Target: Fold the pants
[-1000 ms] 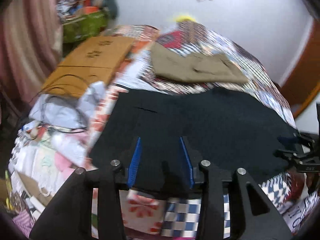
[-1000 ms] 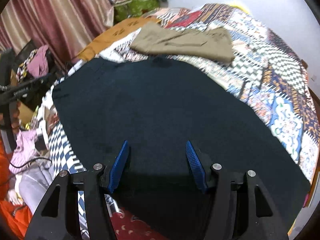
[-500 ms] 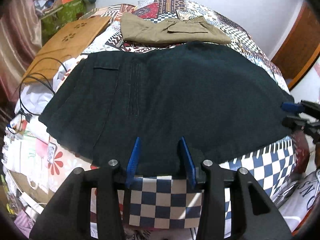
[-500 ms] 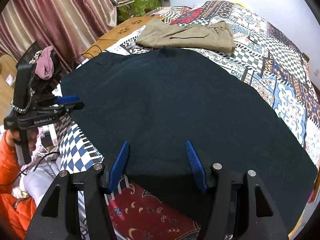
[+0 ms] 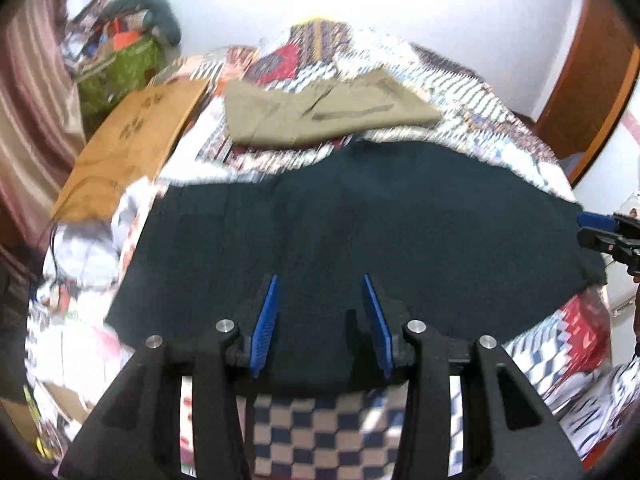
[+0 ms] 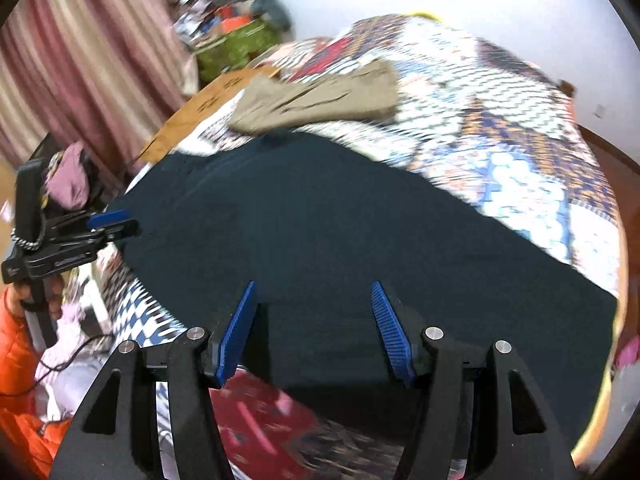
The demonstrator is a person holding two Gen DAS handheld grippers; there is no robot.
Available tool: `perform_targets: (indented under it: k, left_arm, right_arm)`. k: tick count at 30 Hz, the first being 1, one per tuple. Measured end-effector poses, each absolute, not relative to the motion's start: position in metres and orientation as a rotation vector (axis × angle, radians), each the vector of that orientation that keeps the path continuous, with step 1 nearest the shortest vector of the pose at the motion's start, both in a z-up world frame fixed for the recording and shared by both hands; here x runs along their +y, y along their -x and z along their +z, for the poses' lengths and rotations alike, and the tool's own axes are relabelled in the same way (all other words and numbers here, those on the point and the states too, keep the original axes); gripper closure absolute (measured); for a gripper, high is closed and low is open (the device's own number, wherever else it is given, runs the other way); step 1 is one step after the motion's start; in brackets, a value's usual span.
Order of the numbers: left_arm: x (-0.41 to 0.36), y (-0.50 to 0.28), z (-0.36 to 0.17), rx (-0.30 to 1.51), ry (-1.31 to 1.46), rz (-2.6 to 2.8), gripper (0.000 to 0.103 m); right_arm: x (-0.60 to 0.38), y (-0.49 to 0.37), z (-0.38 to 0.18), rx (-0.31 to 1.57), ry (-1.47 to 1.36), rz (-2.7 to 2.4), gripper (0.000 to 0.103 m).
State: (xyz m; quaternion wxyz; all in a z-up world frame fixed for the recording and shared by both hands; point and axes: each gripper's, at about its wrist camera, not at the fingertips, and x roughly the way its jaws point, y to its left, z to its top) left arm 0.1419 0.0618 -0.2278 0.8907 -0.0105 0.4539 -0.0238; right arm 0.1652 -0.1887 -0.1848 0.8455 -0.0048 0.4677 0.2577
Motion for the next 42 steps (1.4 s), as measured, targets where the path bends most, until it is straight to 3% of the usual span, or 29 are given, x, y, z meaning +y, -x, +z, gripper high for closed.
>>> perform_targets:
  k: [11, 23, 34, 42]
  left_arm:
    - [-0.044, -0.202, -0.174, 0.784, -0.072, -0.281, 0.048]
    - [-0.175, -0.218, -0.223, 0.93, -0.242, -0.521, 0.045]
    - [-0.191, -0.213, -0.262, 1.05, -0.291, -0.501, 0.043]
    - [-0.19, -0.215, -0.266, 1.041, -0.283, -0.476, 0.034]
  right_arm:
    - [-0.313, -0.136, -0.158, 0.888, -0.147, 0.216, 0.047]
    - [-0.387, -0.079, -0.217, 1.002, -0.418, 0.045, 0.047]
    - [-0.396, -0.076, -0.257, 1.062, -0.639, 0.116, 0.047]
    - [-0.406, -0.083, -0.267, 1.032, -0.758, 0.158, 0.037]
